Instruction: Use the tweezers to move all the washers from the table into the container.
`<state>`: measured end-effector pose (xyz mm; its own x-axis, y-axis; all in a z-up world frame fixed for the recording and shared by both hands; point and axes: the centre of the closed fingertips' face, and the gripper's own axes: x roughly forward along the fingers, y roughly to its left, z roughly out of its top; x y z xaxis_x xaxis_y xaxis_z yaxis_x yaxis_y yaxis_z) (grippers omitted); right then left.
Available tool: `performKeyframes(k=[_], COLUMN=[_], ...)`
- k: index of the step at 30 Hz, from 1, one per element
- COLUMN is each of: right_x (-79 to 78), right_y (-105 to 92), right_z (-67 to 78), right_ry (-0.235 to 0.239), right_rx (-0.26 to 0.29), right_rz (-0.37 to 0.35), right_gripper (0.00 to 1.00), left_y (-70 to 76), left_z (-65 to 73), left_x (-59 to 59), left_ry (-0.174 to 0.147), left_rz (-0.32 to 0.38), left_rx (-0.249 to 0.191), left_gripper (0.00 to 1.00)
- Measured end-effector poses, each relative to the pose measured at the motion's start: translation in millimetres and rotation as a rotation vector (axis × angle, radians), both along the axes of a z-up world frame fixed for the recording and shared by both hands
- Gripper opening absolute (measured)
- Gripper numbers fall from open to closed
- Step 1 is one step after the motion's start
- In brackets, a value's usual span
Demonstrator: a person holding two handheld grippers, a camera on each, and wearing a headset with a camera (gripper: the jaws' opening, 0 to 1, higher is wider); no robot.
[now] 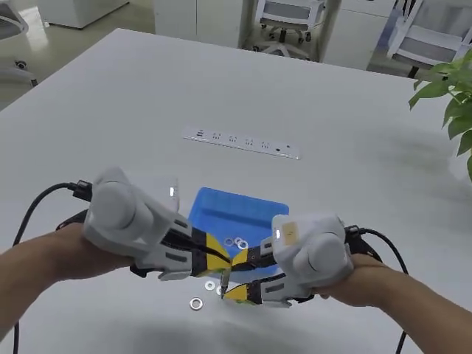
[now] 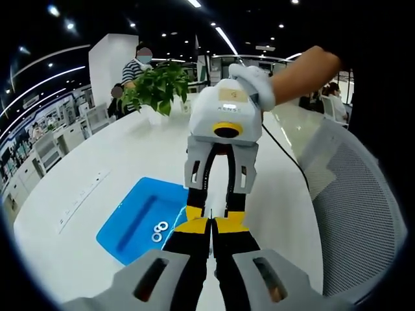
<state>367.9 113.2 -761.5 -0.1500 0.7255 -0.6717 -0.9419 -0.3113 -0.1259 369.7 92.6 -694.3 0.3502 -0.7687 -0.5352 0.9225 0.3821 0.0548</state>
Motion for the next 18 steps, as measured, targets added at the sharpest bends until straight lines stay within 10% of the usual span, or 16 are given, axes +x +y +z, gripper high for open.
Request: performKeyframes(k=[18], right_x=[-3.5], right_y=[1.8], right_z=[-8.7], right_ry=[-0.015], right_rx=[-0.053], right_rz=[0.057], right_gripper=[0.10], left_y=[-2.2], left_z=[-0.5], left_x=[1.1], left_ry=[0.002], left_rz=[-0.005], left_rx=[-0.002], left_gripper=[0.05])
